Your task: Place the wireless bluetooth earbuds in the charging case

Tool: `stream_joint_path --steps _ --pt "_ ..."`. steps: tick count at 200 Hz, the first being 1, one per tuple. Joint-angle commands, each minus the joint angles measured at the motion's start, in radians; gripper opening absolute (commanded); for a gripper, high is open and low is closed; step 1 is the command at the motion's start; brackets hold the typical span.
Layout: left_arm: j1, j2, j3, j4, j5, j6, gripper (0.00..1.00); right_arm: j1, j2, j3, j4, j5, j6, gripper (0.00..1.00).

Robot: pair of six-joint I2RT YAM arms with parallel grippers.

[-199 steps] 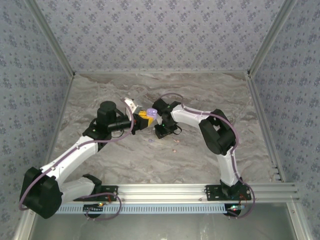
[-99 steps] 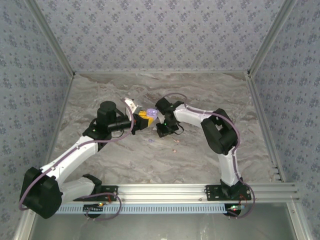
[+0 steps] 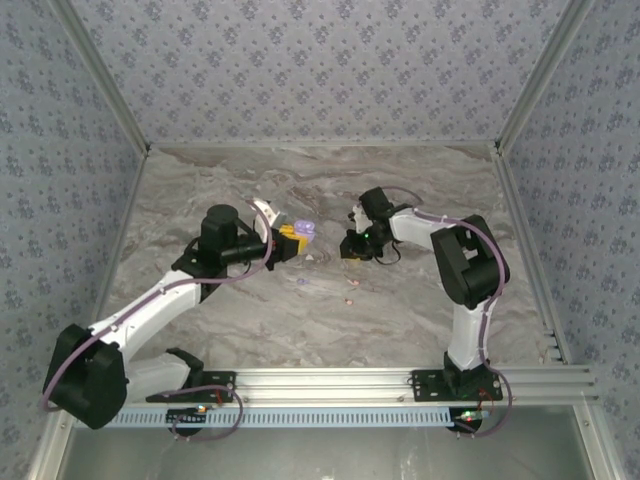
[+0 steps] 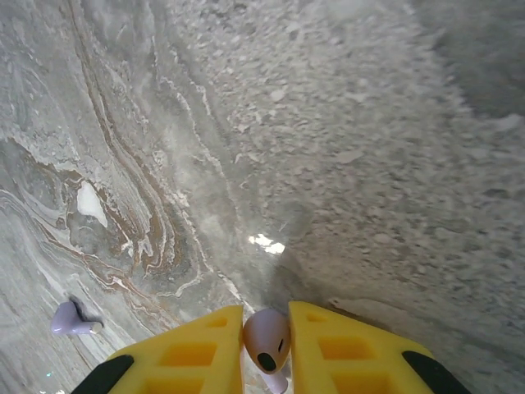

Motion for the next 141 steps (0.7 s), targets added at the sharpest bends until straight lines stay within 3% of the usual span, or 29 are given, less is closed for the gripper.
stream_joint_path --steps 1,48,141 --pt "-0.015 0.022 -0.010 0.073 -0.029 -0.035 0.17 -0.023 -0.047 -0.048 0.082 -0.053 0.046 0.21" --pt "-0.026 0.082 -0.023 0.133 -0.084 -0.079 0.18 -0.062 -0.114 -0.118 0.178 -0.098 0.073 0.20" --pt "-0.039 0.157 -0.051 0.246 -0.114 -0.142 0.17 -0.109 -0.257 -0.158 0.202 -0.126 0.060 0.20"
